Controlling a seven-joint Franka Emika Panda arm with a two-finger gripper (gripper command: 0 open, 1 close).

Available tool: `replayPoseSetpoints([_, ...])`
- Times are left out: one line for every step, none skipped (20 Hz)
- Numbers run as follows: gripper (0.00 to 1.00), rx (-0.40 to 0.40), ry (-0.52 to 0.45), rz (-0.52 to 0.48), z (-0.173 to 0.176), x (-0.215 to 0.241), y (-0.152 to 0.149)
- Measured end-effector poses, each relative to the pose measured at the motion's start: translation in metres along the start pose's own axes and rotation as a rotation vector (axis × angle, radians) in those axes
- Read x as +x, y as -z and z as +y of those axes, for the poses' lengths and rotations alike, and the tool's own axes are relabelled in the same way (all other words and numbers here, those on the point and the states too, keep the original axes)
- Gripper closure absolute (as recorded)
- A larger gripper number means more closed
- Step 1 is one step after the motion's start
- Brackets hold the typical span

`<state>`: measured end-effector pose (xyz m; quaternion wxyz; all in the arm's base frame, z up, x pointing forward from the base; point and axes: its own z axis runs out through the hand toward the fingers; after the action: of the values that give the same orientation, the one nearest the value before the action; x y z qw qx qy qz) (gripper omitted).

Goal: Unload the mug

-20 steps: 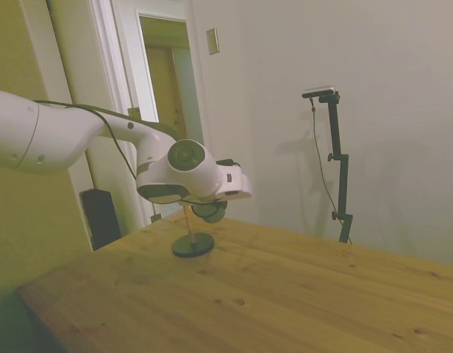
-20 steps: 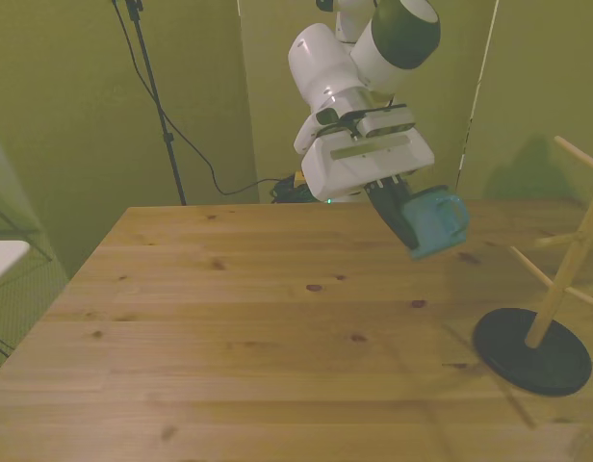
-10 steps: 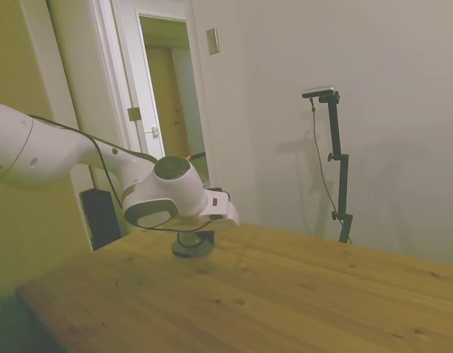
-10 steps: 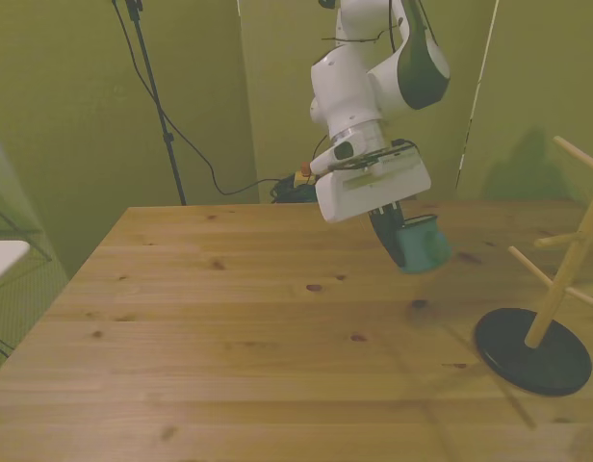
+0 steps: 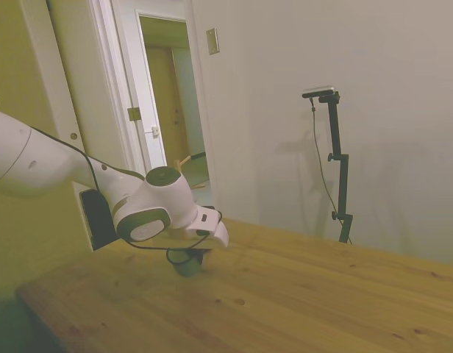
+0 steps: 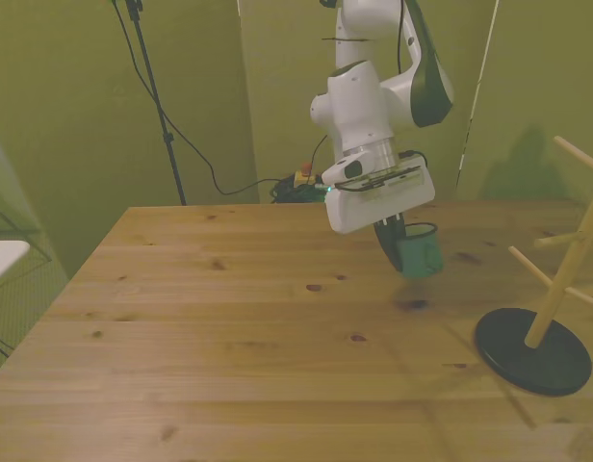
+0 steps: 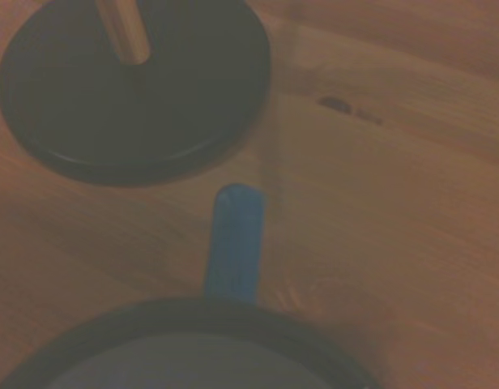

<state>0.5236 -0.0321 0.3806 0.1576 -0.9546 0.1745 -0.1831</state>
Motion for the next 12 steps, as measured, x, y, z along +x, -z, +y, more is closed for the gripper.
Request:
replayPoseSetpoints([1.0,0.002,-0.013,-0.007,-0.001,-0.001,-0.001])
replayPoseSetpoints([1.0,0.002,-0.024,-0.013,-0.002,-0.003,-0.001])
replayPoseSetpoints([1.0,0.003,-0.034,-0.02,-0.002,-0.004,-0.002])
replayPoseSetpoints([1.0,0.002,-0.048,-0.024,-0.002,-0.007,-0.003])
replayPoseSetpoints([1.0,0.001,-0.06,-0.028,-0.002,-0.009,-0.003])
replayPoseSetpoints([1.0,-0.001,-0.073,-0.03,-0.001,-0.012,-0.003])
replayPoseSetpoints([1.0,-0.004,-0.09,-0.032,0.0,-0.015,-0.003])
replayPoseSetpoints([1.0,-0.011,-0.105,-0.032,0.001,-0.017,-0.004])
replayPoseSetpoints([1.0,-0.019,-0.121,-0.035,0.002,-0.02,-0.005])
replayPoseSetpoints([1.0,-0.024,-0.136,-0.038,0.002,-0.022,-0.007])
replayPoseSetpoints([1.0,-0.029,-0.148,-0.041,0.001,-0.023,-0.007])
replayPoseSetpoints([1.0,-0.031,-0.159,-0.042,-0.002,-0.023,-0.008])
